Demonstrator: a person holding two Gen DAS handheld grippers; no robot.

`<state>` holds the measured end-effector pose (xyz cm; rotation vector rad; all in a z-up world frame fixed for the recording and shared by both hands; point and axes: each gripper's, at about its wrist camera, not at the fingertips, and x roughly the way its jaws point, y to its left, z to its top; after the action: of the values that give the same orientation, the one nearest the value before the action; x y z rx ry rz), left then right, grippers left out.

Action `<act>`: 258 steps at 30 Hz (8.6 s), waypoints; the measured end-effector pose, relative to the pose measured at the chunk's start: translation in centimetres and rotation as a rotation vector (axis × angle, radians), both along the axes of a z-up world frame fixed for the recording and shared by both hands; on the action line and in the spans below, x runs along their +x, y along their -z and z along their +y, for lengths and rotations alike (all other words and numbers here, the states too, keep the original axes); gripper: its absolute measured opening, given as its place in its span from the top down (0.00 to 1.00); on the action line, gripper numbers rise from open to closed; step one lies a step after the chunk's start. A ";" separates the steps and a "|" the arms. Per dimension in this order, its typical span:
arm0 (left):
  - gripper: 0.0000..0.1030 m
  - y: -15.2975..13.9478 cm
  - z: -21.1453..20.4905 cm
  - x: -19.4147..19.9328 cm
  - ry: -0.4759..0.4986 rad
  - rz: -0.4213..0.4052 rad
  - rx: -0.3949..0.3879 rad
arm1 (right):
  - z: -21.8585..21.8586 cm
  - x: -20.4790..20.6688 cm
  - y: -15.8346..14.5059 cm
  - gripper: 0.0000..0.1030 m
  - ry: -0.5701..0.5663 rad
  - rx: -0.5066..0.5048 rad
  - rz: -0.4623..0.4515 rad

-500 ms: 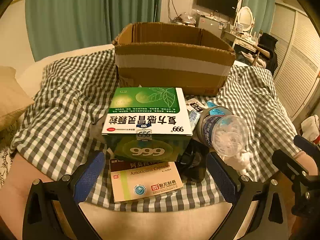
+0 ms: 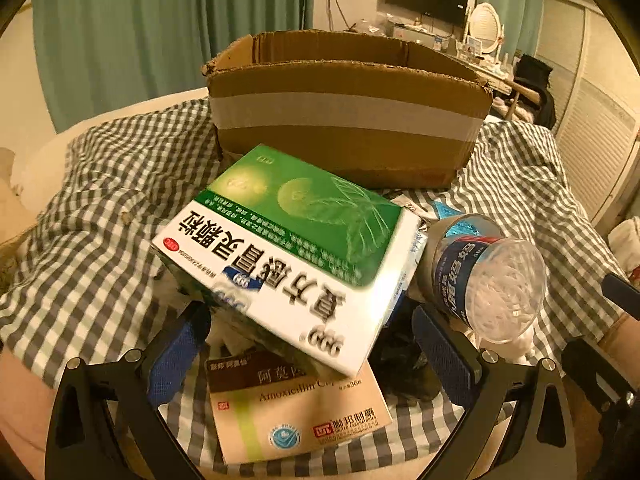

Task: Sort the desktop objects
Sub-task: 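Grasp the green-white medicine box with the left gripper while the right grasps the clear cup, then carry the green-white box and clear cup into the cardboard box and release both, then grasp the white packet with the left gripper while the right grasps the tape roll, then carry the packet and tape roll into the cardboard box and release both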

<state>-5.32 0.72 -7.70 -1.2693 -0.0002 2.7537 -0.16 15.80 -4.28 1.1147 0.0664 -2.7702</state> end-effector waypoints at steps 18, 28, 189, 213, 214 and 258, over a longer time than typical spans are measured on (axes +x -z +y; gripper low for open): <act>0.00 -1.0 -3.8 -0.7 0.086 0.061 0.016 | -4.3 -3.3 3.0 0.00 -0.132 0.146 -0.014; 0.00 0.0 -4.5 -2.7 0.120 -0.001 0.020 | -4.4 -4.6 3.5 0.33 -0.117 0.149 -0.016; 0.00 0.9 -5.9 -2.8 -0.183 0.127 0.100 | 0.4 -9.0 4.4 0.13 0.092 -0.010 -0.126; 0.67 4.0 -8.6 -4.4 -0.210 -0.019 0.059 | -0.3 -9.8 6.4 0.21 0.094 0.009 -0.174; 0.71 3.8 -8.5 -4.3 -0.203 -0.011 0.053 | -0.2 -9.7 6.3 0.21 0.095 0.009 -0.170; 0.82 -17.6 -3.1 0.1 -0.005 0.346 0.137 | -1.4 -4.0 -15.2 0.21 -0.016 -0.079 0.262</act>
<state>-5.27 -2.37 9.90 -0.7509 -0.1603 2.8812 -4.12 14.38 10.95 0.7254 -0.0047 -2.8592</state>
